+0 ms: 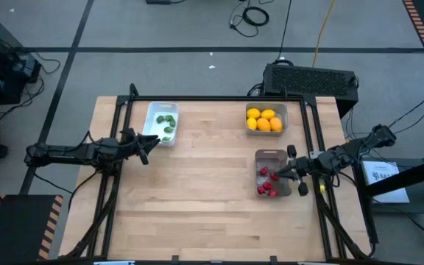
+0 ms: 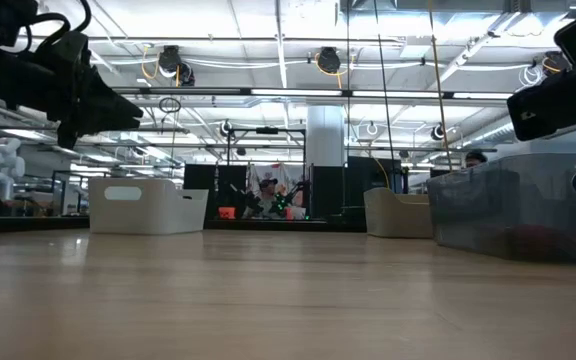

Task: Sort produce into baskets
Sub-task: Return to Home Position

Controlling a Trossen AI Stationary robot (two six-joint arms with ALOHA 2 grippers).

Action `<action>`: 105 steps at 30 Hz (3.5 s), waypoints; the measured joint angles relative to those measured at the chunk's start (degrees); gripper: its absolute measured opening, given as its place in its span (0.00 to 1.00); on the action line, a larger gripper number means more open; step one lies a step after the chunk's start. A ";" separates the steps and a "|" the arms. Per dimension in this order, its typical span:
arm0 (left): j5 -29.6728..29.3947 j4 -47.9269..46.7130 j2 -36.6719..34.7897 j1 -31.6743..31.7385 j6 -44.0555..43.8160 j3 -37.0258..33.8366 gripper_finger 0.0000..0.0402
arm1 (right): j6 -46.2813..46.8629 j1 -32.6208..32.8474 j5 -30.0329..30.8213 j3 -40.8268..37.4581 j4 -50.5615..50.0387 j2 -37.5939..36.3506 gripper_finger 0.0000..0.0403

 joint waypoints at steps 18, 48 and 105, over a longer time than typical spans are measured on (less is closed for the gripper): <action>5.82 13.08 0.03 -0.03 2.50 -5.55 0.29 | -4.15 0.00 -11.16 -3.80 11.46 -0.43 0.00; 0.42 10.53 0.15 -0.02 4.18 -5.62 0.29 | -4.27 -0.09 -12.04 -3.78 10.85 -0.35 0.00; 0.37 10.38 0.15 -0.01 4.13 -5.73 0.29 | -4.27 -0.09 -12.03 -3.78 10.84 -0.33 0.00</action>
